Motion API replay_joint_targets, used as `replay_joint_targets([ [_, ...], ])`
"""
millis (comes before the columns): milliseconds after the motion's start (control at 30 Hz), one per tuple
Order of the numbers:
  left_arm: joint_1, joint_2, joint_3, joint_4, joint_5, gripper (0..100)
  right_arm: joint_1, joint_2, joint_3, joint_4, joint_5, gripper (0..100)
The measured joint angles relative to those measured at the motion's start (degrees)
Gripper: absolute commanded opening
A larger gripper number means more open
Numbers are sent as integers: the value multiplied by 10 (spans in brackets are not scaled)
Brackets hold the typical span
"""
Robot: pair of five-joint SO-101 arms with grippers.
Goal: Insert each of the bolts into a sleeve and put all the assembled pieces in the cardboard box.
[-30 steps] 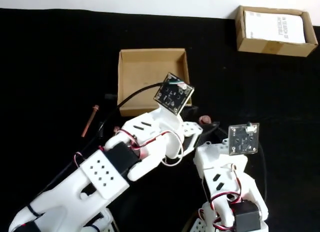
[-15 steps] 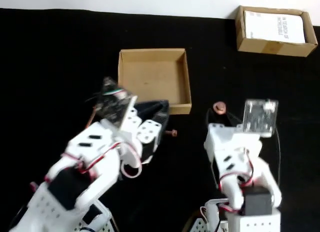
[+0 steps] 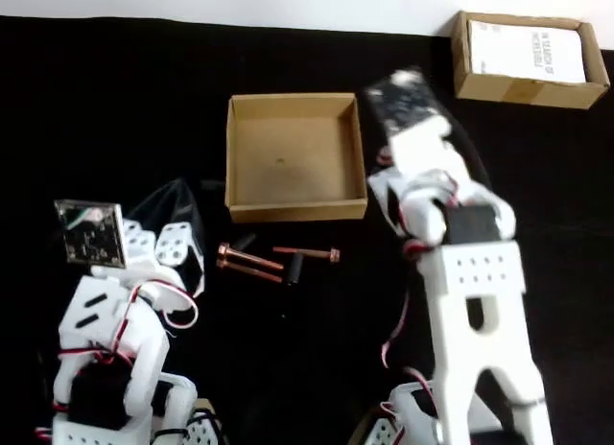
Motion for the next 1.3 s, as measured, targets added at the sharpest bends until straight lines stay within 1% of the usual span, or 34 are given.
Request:
replay_joint_targets([
  [100, -25, -63, 72, 0, -1, 9, -18, 61, -33, 0, 112, 8],
  [233, -65, -70, 114, 0, 0, 9, -43, 143, -87, -5, 237, 8],
  [367, -104, -70, 142, 0, 0, 9, -66, 227, -147, -47, 309, 8],
  [467, -130, -70, 171, 0, 0, 9, -85, 286, -181, -77, 350, 8],
  [667, -159, -70, 227, 0, 1, 9, -114, 386, -217, -94, 365, 8],
  [733, -159, -70, 246, 0, 22, 9, -117, 419, -217, -94, 365, 8],
  [867, -159, -70, 260, 0, 83, 9, -117, 487, -217, -131, 365, 15],
  [1067, -159, -70, 263, 0, 122, 9, -117, 500, -217, -148, 365, 142],
  [1167, -159, -70, 263, 0, 135, 9, -117, 498, -225, -146, 365, 137],
  [1233, -159, -70, 263, 0, 142, 9, -117, 491, -229, -127, 365, 137],
  [1300, -159, -70, 263, 0, 146, 9, -117, 464, -230, -95, 344, 137],
])
